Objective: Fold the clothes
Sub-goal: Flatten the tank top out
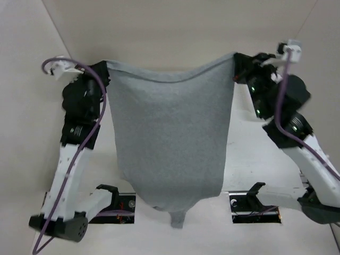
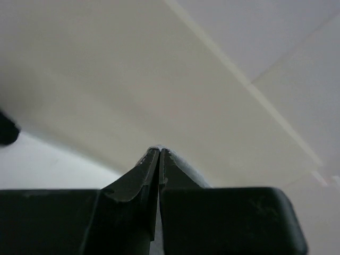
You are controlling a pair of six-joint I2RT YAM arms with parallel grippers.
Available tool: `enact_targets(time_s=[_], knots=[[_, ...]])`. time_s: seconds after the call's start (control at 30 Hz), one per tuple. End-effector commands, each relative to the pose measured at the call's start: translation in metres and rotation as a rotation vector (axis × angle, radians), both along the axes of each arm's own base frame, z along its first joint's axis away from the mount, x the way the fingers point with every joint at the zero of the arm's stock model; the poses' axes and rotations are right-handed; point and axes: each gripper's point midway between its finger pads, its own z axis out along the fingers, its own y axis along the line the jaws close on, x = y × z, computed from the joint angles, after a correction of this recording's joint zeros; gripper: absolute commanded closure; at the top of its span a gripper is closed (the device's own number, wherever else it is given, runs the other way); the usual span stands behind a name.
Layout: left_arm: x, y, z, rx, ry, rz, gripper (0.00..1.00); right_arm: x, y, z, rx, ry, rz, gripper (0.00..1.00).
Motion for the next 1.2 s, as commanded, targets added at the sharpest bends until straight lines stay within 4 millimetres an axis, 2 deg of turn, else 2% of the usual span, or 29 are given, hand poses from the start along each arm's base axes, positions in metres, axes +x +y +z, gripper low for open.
enact_targets(time_s=[0.0, 0.03, 0.07, 0.1, 0.17, 0.23, 0.27, 0.4, 0.57, 0.63, 0.7, 0.8, 0.9, 0.97, 1.0, 1.03, 1.07, 1.17], knots=[[0.065, 0.013, -0.037, -0.037, 0.093, 0.024, 0.99, 0.081, 0.015, -0.029, 0.059, 0.09, 0.119, 1.0], [0.084, 0.012, -0.04, -0.048, 0.11, 0.008, 0.99, 0.101, 0.014, -0.035, 0.072, 0.111, 0.124, 1.0], [0.094, 0.012, -0.041, -0.051, 0.117, 0.006, 0.99, 0.115, 0.013, -0.038, 0.076, 0.125, 0.123, 1.0], [0.112, 0.012, -0.038, -0.056, 0.121, -0.004, 0.99, 0.138, 0.008, -0.037, 0.082, 0.136, 0.105, 1.0], [0.131, 0.008, -0.027, -0.054, 0.115, -0.025, 0.99, 0.158, 0.003, -0.026, 0.086, 0.133, 0.095, 1.0], [0.145, 0.009, 0.001, -0.049, 0.072, -0.036, 0.99, 0.17, -0.001, -0.009, 0.096, 0.121, 0.096, 1.0], [0.148, 0.01, 0.008, -0.047, 0.061, -0.036, 0.99, 0.173, -0.003, 0.0, 0.101, 0.114, 0.098, 1.0], [0.145, 0.022, 0.044, -0.034, 0.002, -0.031, 0.99, 0.171, -0.012, 0.034, 0.116, 0.069, 0.092, 1.0], [0.136, 0.036, 0.07, -0.037, -0.047, -0.033, 0.99, 0.146, -0.02, 0.068, 0.147, 0.006, 0.103, 1.0], [0.126, 0.038, 0.08, -0.029, -0.07, -0.038, 0.99, 0.133, -0.024, 0.074, 0.146, -0.002, 0.1, 1.0], [0.111, 0.035, 0.081, -0.021, -0.083, -0.042, 0.99, 0.123, -0.029, 0.068, 0.136, 0.011, 0.092, 1.0], [0.097, 0.031, 0.061, -0.013, -0.079, -0.045, 0.99, 0.11, -0.032, 0.037, 0.116, 0.056, 0.079, 1.0], [0.082, 0.021, 0.02, -0.018, -0.041, -0.07, 0.98, 0.091, -0.04, -0.016, 0.107, 0.1, 0.055, 1.0], [0.061, 0.014, -0.014, -0.014, -0.003, -0.083, 0.98, 0.069, -0.039, -0.062, 0.109, 0.146, 0.068, 1.0], [0.05, 0.011, -0.032, -0.014, 0.012, -0.087, 0.98, 0.057, -0.036, -0.092, 0.108, 0.178, 0.081, 1.0], [0.035, 0.009, -0.058, -0.019, 0.033, -0.083, 0.98, 0.047, -0.032, -0.116, 0.111, 0.203, 0.097, 1.0], [0.023, 0.009, -0.081, -0.021, 0.054, -0.078, 0.98, 0.034, -0.03, -0.15, 0.126, 0.246, 0.11, 1.0], [-0.015, 0.006, -0.154, -0.019, 0.146, -0.094, 0.98, 0.002, -0.022, -0.219, 0.163, 0.333, 0.154, 1.0]])
